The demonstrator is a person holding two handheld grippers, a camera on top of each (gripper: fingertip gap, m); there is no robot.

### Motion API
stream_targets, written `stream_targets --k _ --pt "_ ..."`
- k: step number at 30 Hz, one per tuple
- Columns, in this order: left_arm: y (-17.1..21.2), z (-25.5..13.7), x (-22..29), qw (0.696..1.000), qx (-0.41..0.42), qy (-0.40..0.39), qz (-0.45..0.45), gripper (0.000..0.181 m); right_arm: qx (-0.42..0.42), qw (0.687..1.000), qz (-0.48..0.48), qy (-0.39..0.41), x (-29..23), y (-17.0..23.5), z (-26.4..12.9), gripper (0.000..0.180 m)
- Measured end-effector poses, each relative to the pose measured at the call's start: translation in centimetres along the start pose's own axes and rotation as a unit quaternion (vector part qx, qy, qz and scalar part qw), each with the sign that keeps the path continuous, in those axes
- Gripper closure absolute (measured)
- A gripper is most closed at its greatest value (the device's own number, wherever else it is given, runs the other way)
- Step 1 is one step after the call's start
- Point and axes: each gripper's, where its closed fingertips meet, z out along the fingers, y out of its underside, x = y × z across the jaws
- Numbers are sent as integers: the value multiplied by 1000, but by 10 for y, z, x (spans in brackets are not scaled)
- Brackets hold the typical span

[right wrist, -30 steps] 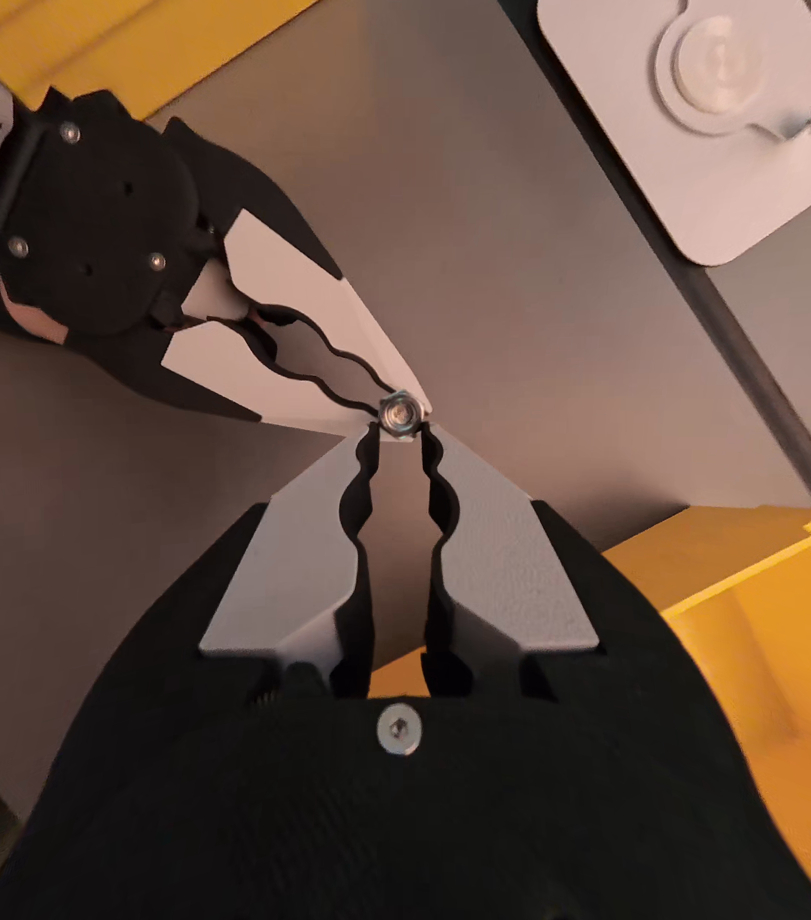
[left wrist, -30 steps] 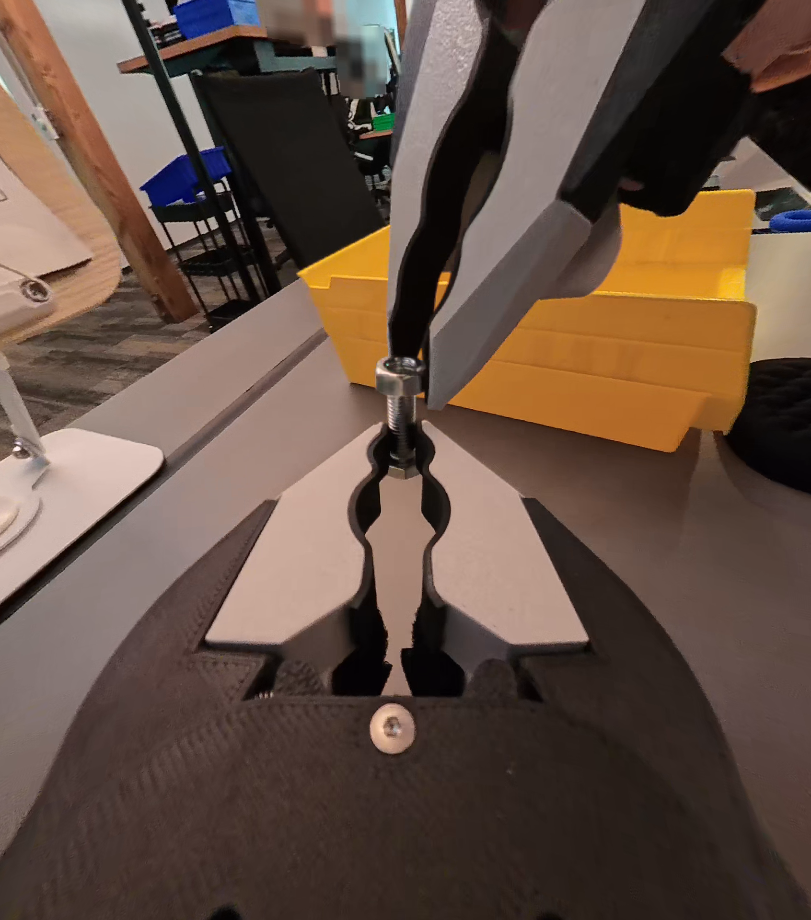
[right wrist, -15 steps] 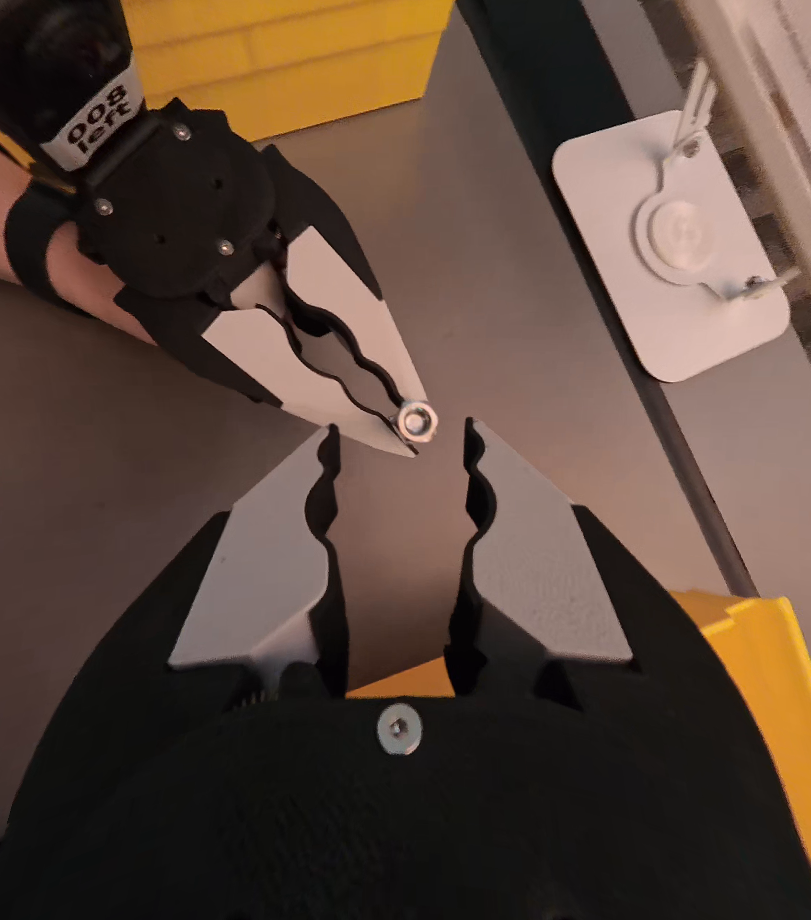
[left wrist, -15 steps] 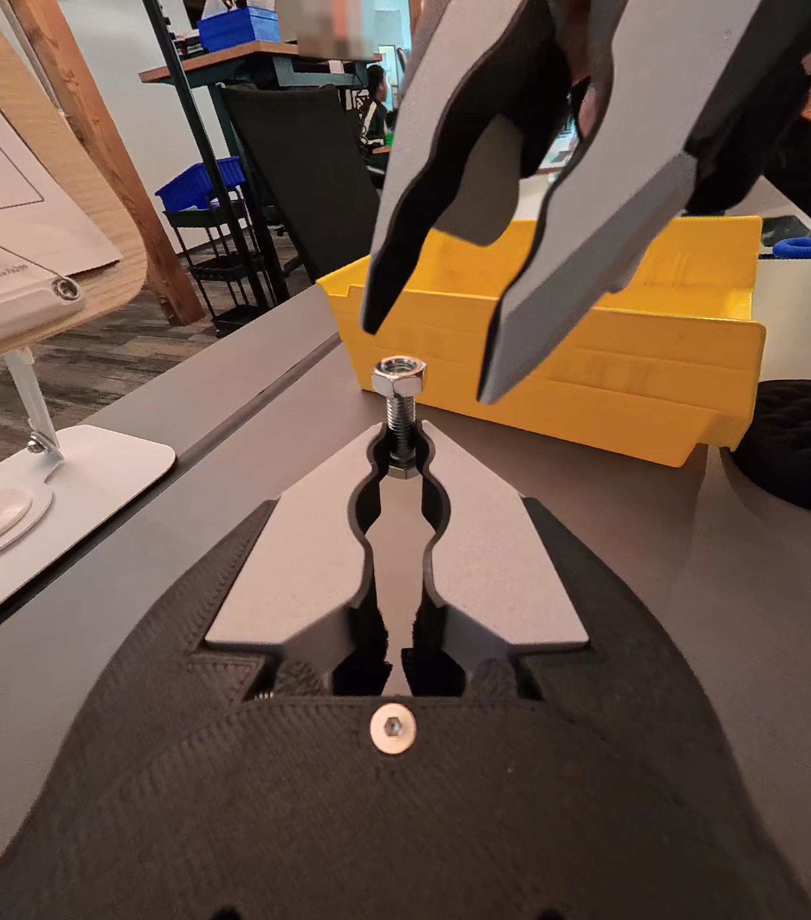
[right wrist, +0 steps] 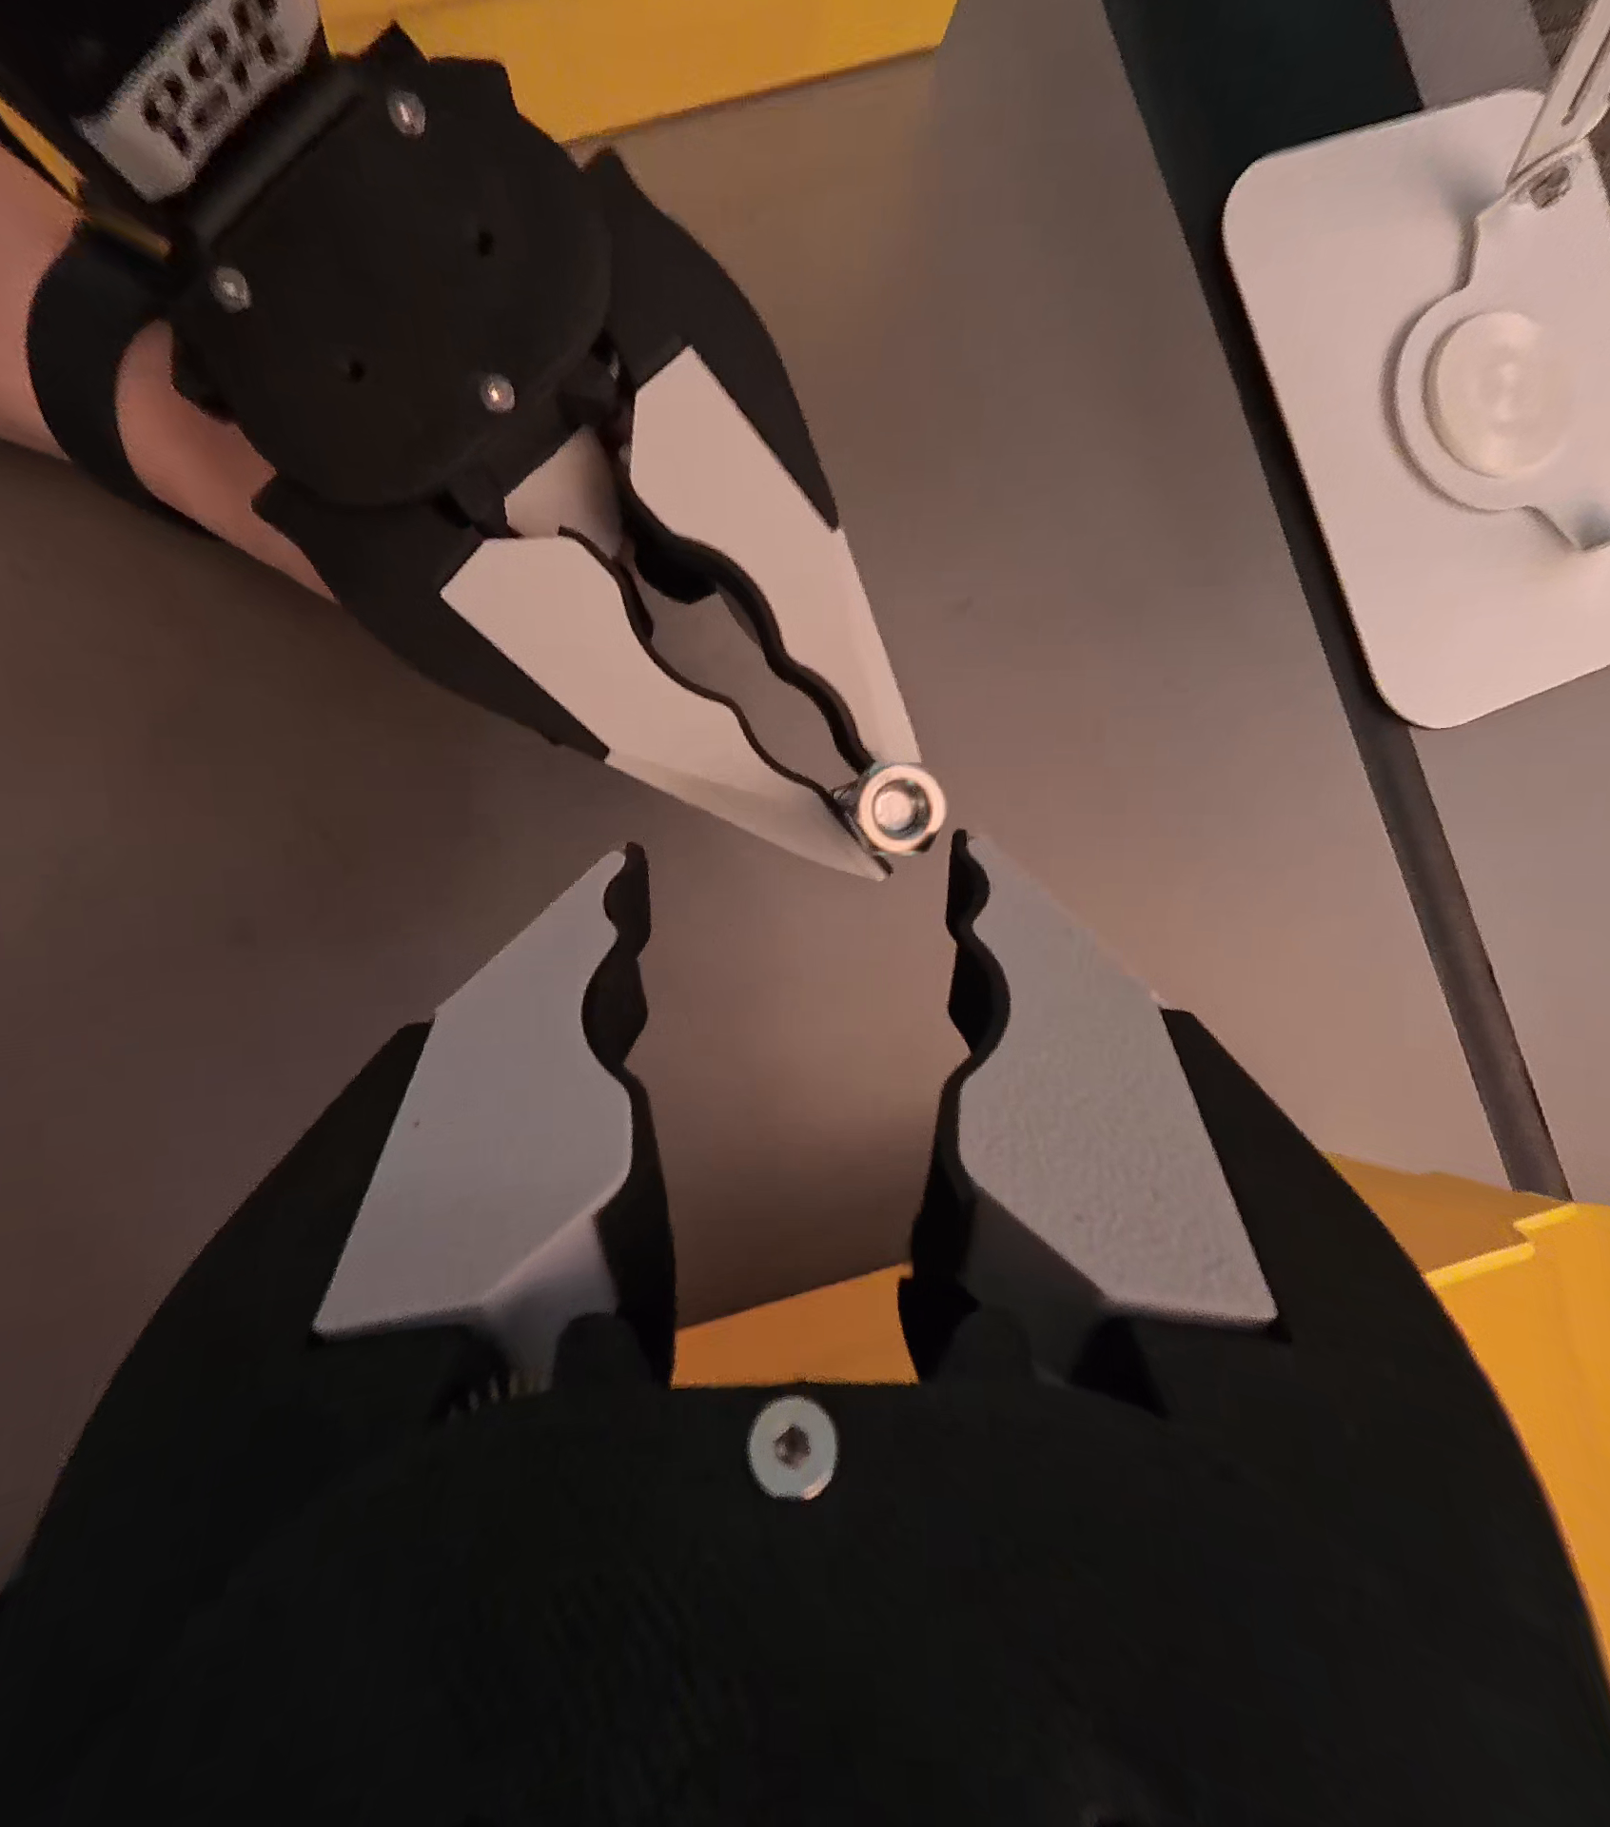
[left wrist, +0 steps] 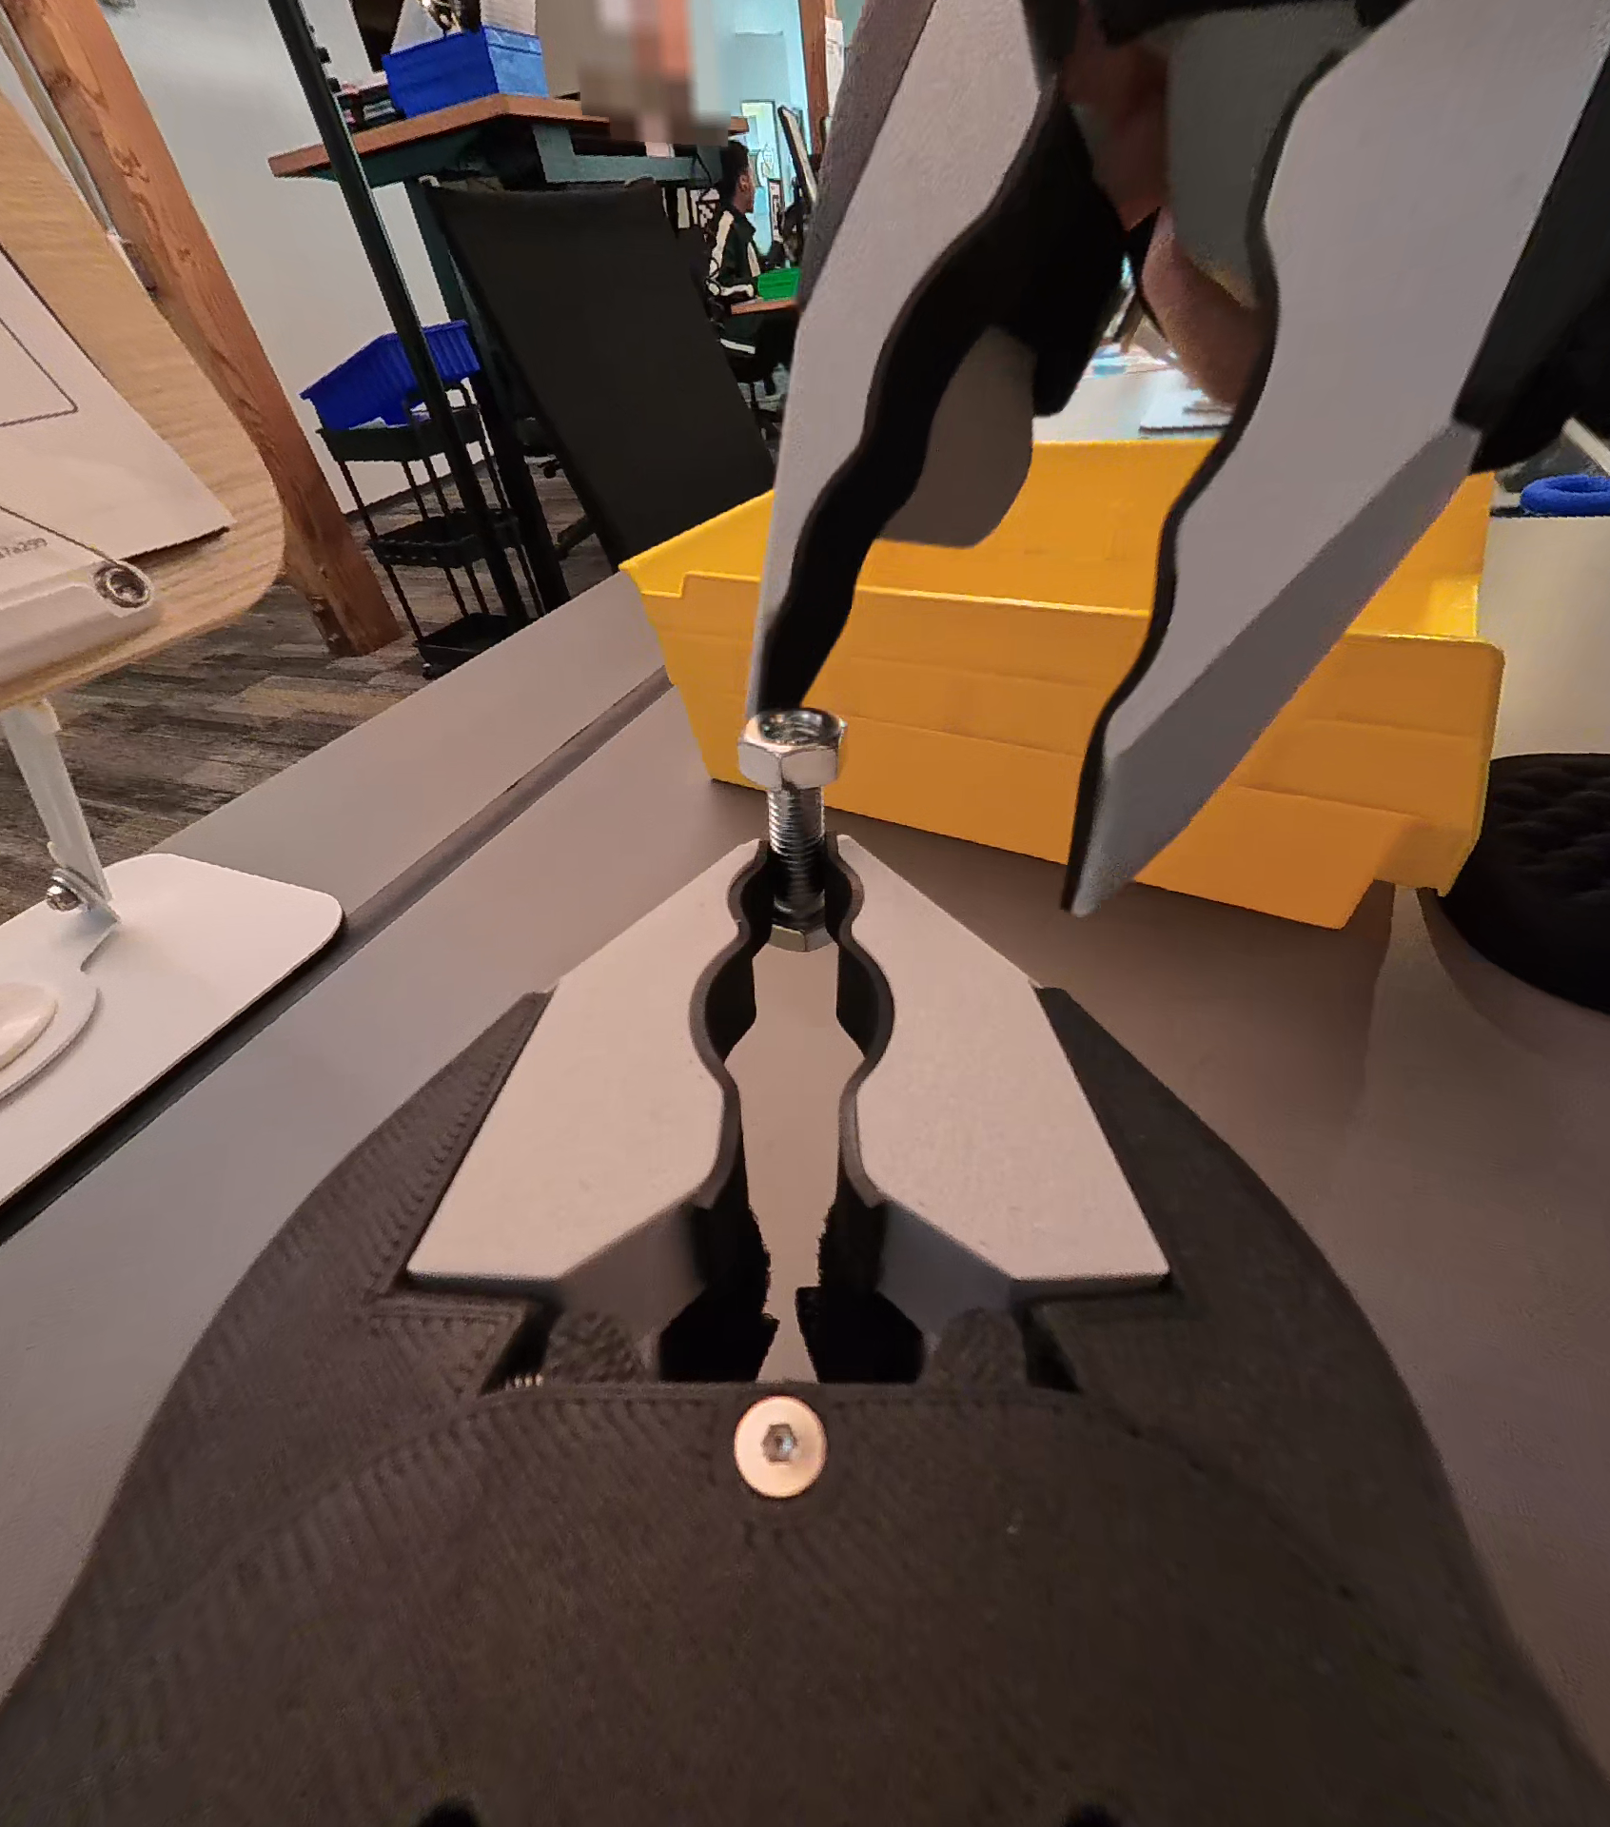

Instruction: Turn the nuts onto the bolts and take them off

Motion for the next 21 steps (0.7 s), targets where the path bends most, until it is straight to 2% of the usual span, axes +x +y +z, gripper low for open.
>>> stream_targets --k 2,4,5,7,10,14,17,18,21 --pt "-1 -1 -1 1000 1 -4 1 173 -22 1000 -15 -9 -6 7 2 119" --pt "0 -1 -2 1000 1 -4 -3 173 -34 999 -32 -20 -14 12 0 131" --pt "-1 -1 -3 1000 3 -4 -7 173 -38 999 -31 -13 -13 13 -1 132" --pt "-1 -1 -2 1000 5 -1 -9 173 -37 999 -8 16 -1 11 -4 130" --pt "-2 -1 0 1000 7 2 -3 173 7 1000 2 30 8 -5 -5 115" --pt "-3 -1 1 1000 8 2 0 173 -10 1000 -19 1 -7 -1 -1 113" --pt "-4 -2 -2 1000 11 -3 -9 173 -23 999 -31 -38 -24 7 -10 132" --pt "-4 -2 -3 1000 14 -2 -16 173 -19 998 -34 -48 -29 7 -14 132" --pt "-7 -3 -3 1000 22 2 -19 173 -9 1000 -14 5 -9 2 -18 128"
